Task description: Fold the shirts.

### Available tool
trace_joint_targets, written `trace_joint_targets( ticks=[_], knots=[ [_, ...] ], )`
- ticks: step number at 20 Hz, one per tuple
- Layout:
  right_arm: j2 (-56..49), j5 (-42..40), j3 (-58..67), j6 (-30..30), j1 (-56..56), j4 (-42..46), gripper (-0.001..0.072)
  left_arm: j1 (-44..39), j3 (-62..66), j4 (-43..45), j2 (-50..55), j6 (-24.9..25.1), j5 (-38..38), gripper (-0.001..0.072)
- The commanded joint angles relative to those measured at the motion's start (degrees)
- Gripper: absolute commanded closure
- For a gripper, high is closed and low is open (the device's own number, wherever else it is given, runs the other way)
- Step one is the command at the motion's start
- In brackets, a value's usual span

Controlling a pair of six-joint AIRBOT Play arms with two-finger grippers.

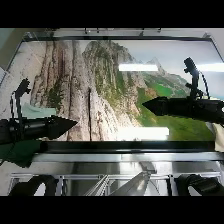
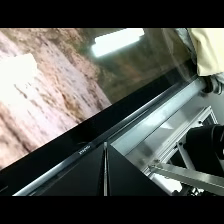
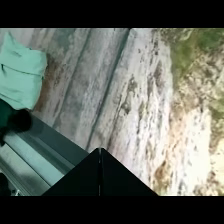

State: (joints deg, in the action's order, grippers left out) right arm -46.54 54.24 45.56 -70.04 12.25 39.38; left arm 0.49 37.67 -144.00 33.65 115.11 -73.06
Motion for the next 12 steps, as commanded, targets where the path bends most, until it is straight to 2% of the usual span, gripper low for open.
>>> trace_joint_targets(
  ticks=[1, 6, 7, 9, 10, 12],
  knots=[
    [0.0, 0.0, 0.0, 0.0, 0.0, -0.1, 0.0686, 0.0, 0.0, 0.0, -0.1, 0.1, 0.0, 0.0691],
    [0.0, 0.0, 0.0, 0.0, 0.0, -0.1, 0.0686, 1.2, 0.3, 0.3, 0.0, -1.9, -0.4, 0.0689],
    [0.0, 0.0, 0.0, 0.0, 0.0, -0.1, 0.0686, 2.9, 1.6, 1.9, 0.5, -3.0, -0.6, 0.0627],
    [0.0, 0.0, 0.0, 0.0, 0.0, -0.1, 0.0686, 8.2, 7.1, 6.3, 3.8, -4.7, -3.1, 0.0073],
    [0.0, 0.0, 0.0, 0.0, 0.0, -0.1, 0.0686, 11.9, 11.0, 7.3, 6.4, -4.8, -5.8, -0.0005],
    [0.0, 0.0, 0.0, 0.0, 0.0, -0.1, 0.0686, 20.4, 19.3, 10.2, 12.1, -4.7, -10.0, -0.0005]
  ],
)
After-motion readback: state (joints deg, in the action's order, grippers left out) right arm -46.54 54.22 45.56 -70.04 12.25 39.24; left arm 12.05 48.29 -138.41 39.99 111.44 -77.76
